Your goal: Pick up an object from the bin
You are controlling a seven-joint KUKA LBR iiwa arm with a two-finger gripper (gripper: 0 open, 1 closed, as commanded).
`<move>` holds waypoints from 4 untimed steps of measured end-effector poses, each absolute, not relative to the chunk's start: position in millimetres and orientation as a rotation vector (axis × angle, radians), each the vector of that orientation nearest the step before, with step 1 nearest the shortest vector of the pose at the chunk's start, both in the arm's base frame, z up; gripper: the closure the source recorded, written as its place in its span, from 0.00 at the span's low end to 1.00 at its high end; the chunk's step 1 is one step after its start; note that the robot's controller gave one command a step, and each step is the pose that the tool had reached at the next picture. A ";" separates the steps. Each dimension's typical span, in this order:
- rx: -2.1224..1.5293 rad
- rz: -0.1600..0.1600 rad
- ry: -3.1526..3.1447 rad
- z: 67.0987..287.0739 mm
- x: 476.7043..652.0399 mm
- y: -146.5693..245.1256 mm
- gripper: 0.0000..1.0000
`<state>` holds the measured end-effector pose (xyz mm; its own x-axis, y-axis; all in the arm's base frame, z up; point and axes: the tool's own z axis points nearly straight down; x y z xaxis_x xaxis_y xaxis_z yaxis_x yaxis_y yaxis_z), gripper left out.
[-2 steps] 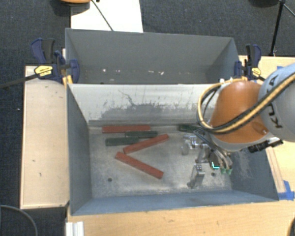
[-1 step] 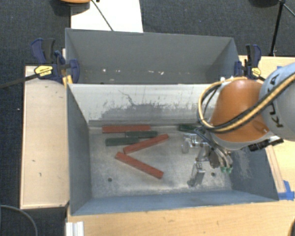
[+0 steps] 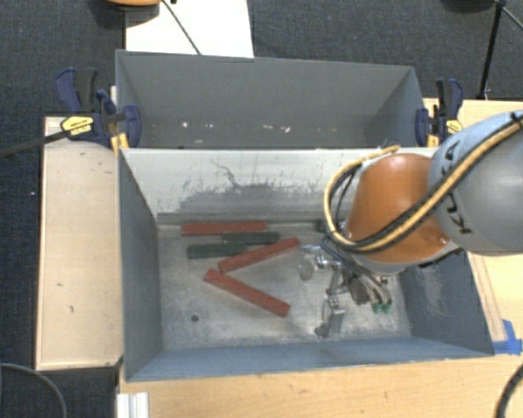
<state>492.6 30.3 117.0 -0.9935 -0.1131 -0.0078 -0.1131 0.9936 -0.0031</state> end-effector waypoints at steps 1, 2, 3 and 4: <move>-0.357 0.005 3.122 94.2 491.5 66.0 0.00; 0.117 0.001 3.138 101.2 525.1 70.9 0.00; 0.011 0.000 3.139 94.5 512.8 105.6 0.00; -0.226 0.004 3.132 90.5 486.0 115.9 0.00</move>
Offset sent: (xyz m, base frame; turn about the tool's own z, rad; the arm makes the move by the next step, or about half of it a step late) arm 0.0468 0.0464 -0.0139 0.2200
